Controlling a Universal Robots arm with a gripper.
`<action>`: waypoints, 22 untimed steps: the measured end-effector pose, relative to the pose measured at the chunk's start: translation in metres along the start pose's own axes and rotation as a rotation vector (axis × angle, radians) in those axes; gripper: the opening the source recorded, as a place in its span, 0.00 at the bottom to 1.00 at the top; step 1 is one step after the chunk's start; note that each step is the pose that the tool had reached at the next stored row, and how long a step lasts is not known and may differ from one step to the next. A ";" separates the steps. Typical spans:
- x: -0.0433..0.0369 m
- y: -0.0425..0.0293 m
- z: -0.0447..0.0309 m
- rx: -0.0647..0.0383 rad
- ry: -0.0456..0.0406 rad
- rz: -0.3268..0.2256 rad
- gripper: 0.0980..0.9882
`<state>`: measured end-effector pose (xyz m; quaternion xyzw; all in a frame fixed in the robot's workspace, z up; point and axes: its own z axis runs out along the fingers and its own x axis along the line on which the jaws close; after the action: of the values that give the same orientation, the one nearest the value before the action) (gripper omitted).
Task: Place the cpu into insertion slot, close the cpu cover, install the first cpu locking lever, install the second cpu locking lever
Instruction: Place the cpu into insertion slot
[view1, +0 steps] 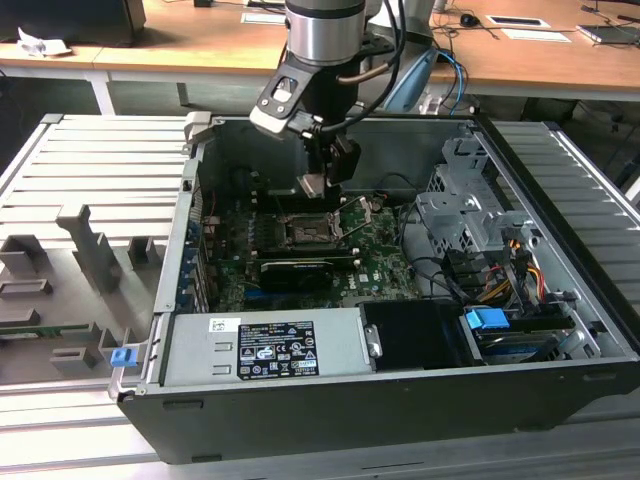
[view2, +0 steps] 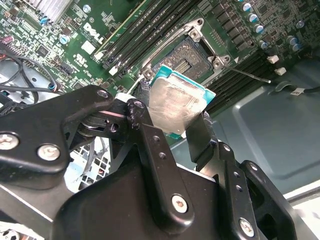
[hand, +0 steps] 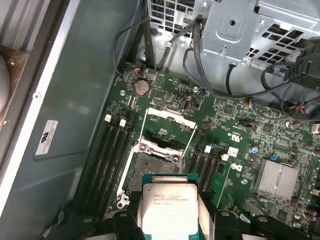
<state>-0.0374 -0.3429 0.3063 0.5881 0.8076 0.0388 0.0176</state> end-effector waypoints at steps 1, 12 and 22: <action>0.0000 -0.0001 0.0004 0.000 -0.0001 0.001 0.49; 0.0003 -0.0014 0.0032 0.000 -0.0006 0.006 0.49; 0.0002 -0.0023 0.0112 -0.003 -0.0127 0.150 0.49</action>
<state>-0.0388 -0.3429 0.2950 0.6471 0.7612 0.0374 0.0206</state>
